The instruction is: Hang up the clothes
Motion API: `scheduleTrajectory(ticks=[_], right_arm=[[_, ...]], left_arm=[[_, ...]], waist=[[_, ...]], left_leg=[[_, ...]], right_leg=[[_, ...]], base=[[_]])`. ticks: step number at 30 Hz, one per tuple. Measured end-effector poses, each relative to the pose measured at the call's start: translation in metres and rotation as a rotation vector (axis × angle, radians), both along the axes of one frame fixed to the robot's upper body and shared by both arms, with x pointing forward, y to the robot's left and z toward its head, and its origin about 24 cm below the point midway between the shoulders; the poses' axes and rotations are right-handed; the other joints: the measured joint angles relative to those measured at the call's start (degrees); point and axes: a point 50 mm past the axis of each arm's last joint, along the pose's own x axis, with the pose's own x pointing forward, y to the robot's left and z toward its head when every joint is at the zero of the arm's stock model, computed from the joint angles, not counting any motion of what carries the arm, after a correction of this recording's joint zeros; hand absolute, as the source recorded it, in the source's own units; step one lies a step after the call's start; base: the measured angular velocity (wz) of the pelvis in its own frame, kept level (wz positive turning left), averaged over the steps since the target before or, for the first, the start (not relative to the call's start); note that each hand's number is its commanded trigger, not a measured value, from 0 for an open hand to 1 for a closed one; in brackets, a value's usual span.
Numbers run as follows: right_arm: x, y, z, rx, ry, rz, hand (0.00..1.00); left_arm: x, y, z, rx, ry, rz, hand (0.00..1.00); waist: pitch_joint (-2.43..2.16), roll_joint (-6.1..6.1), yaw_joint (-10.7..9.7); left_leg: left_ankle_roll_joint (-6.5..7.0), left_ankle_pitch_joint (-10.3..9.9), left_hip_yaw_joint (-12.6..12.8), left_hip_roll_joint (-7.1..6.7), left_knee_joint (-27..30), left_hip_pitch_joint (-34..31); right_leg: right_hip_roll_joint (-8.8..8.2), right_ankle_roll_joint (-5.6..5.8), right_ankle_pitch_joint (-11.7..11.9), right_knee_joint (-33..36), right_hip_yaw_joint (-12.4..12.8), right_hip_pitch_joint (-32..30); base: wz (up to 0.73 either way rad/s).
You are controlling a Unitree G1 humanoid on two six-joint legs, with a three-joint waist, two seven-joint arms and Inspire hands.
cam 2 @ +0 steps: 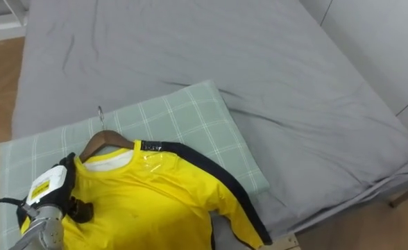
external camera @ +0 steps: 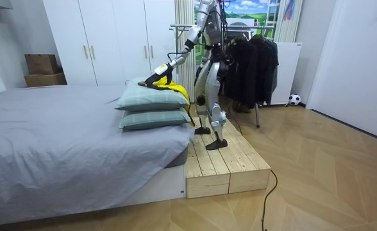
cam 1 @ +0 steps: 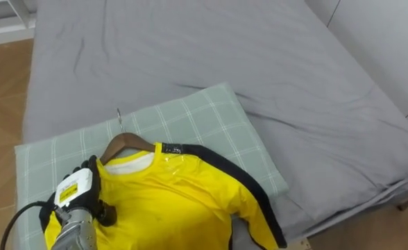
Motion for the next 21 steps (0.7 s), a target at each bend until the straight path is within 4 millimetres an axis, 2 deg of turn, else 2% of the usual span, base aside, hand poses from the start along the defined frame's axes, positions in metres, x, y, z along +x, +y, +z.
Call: scheduleTrajectory(ticks=[17, 21], right_arm=[[-0.0014, 0.0048, -0.0018, 0.008, 0.005, -0.012, 0.0], [-0.0017, 0.0049, -0.002, 0.008, 0.006, -0.012, 0.0]], left_arm=[[-0.0011, 0.0005, -0.0008, -0.033, -0.009, 0.02, 0.0], [-0.0009, 0.0004, -0.0006, -0.034, -0.012, 0.019, 0.0]], waist=[[0.21, -0.34, 0.96], [0.24, -0.34, 1.53]], left_leg=[[-0.04, -0.23, -0.11, 0.06, 0.19, -0.02], [-0.15, -1.3, -0.09, 0.87, 1.95, -0.66]], right_leg=[[0.03, -0.03, -0.04, 0.06, -0.01, -0.02], [0.59, -0.11, -0.23, 0.15, -0.07, -0.04]], base=[[0.0], [-0.04]])
